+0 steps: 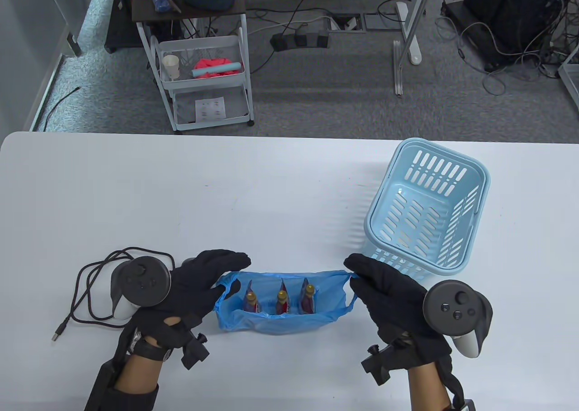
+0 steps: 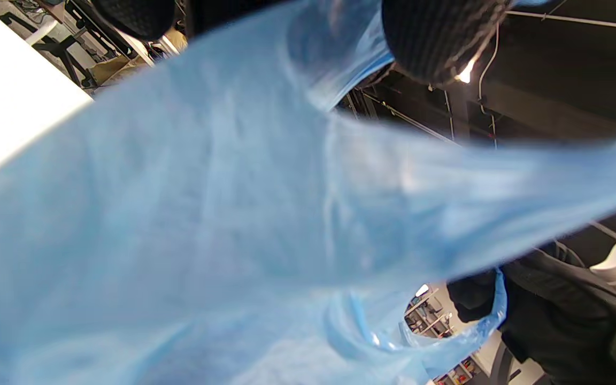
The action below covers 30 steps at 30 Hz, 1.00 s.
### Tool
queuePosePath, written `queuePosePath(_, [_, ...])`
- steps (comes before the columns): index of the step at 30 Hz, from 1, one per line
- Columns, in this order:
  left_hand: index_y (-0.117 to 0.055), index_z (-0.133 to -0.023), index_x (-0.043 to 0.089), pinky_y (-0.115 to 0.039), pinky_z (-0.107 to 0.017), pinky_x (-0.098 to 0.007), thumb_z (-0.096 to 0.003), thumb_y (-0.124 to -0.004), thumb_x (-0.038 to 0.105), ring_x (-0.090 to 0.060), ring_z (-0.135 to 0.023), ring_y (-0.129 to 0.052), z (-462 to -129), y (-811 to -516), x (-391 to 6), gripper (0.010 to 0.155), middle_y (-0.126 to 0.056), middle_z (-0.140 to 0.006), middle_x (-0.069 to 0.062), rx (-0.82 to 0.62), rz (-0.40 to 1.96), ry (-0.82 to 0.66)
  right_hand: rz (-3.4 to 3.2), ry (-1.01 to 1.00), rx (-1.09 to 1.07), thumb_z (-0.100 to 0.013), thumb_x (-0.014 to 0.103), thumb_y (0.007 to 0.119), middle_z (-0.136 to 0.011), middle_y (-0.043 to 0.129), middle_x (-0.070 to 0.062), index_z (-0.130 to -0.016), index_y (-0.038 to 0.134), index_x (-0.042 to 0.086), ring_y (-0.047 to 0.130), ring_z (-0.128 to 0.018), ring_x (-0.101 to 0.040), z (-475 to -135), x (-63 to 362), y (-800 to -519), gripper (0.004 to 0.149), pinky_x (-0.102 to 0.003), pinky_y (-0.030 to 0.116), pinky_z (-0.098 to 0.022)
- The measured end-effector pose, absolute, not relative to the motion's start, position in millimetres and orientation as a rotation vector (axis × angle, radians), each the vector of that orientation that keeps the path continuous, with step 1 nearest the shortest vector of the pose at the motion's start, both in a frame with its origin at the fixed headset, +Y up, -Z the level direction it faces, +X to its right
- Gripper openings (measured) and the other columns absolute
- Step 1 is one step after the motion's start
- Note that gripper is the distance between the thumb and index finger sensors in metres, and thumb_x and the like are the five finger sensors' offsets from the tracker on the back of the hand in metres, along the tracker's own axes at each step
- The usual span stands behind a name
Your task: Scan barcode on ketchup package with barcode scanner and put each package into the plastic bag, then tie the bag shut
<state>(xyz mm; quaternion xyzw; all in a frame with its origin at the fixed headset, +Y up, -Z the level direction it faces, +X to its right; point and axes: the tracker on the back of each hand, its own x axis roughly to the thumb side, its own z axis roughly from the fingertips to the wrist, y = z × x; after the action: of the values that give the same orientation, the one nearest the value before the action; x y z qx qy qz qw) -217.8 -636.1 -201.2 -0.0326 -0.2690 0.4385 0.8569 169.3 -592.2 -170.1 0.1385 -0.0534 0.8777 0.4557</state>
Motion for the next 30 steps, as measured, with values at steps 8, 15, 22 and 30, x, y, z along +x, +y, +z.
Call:
queuePosePath(8, [-0.069,-0.107,0.027,-0.061,-0.074,-0.063,-0.0506,-0.075,0.045,-0.042,-0.102,-0.075,-193.6,-628.8,-248.3,0.06,-0.071,-0.109,-0.006,-0.08,0.9,-0.536,2.162,-0.131,0.338,-0.053,0.021,0.078,-0.076,0.088,-0.013,-0.095,0.075,0.015,0.089,-0.063,-0.037,-170.6,168.7,-591.8,0.042,-0.049,0.075,-0.048])
queuePosePath(15, [-0.052,-0.114,0.032,-0.056,-0.077,-0.064,-0.0513,-0.078,0.028,-0.04,-0.112,-0.061,-190.3,-632.1,-251.6,0.068,-0.058,-0.117,-0.005,-0.222,0.659,-0.524,2.168,-0.131,0.337,-0.054,0.02,0.078,-0.076,0.088,-0.013,-0.095,0.075,0.015,0.089,-0.063,-0.038,-170.9,167.9,-591.3,0.042,-0.05,0.075,-0.048])
queuePosePath(22, [-0.009,-0.113,0.024,-0.037,-0.08,-0.07,-0.0275,-0.096,0.057,-0.046,-0.115,-0.02,-186.7,-660.4,-223.4,0.127,-0.015,-0.12,-0.012,-0.393,0.616,-0.681,2.169,-0.128,0.34,-0.054,0.02,0.077,-0.076,0.088,-0.013,-0.095,0.075,0.015,0.088,-0.063,-0.038,-171.9,166.2,-591.8,0.042,-0.05,0.075,-0.048])
queuePosePath(30, [-0.054,-0.109,0.03,-0.052,-0.079,-0.062,-0.0412,-0.089,0.04,-0.031,-0.097,-0.073,-200.8,-671.8,-199.7,0.077,-0.072,-0.097,0.006,-0.191,0.926,-0.63,2.171,-0.131,0.341,-0.054,0.02,0.078,-0.076,0.088,-0.013,-0.095,0.075,0.015,0.089,-0.063,-0.038,-171.2,165.6,-592.1,0.042,-0.049,0.075,-0.048])
